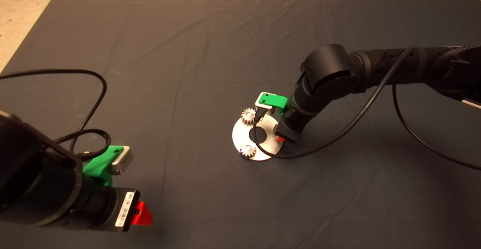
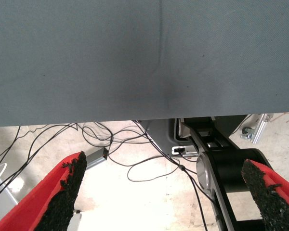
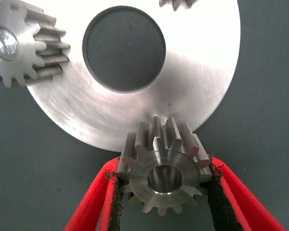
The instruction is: Install three planetary gears onto the carrier pins
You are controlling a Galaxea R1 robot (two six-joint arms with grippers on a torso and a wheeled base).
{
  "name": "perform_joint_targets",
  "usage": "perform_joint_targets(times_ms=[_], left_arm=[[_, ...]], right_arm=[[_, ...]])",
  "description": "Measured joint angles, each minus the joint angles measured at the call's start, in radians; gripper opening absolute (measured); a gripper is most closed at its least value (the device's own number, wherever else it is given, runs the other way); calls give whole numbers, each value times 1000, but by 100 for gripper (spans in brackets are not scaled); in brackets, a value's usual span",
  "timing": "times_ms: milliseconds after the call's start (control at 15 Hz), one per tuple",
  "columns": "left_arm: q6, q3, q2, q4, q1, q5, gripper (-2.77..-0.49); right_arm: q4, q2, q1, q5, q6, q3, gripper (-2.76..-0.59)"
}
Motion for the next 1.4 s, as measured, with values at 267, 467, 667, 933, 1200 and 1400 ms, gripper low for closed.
perform_joint_targets(times_ms=[267,467,667,933,1200,1400], left_arm=[[0,0,0,0,0,0,-95],[0,0,0,0,0,0,-95],[0,0,0,0,0,0,-95],[0,0,0,0,0,0,-95],[0,0,0,0,0,0,-95],[0,0,0,0,0,0,-95]], right_arm=[[0,-16,0,-7,0,21,-230],[0,-19,0,-8,0,28,-230],[0,-18,0,-7,0,29,-230],[0,-15,-5,-10,0,29,-230],[0,-9,-8,-11,0,27,-230],[0,-1,-7,-18,0,16,-230]])
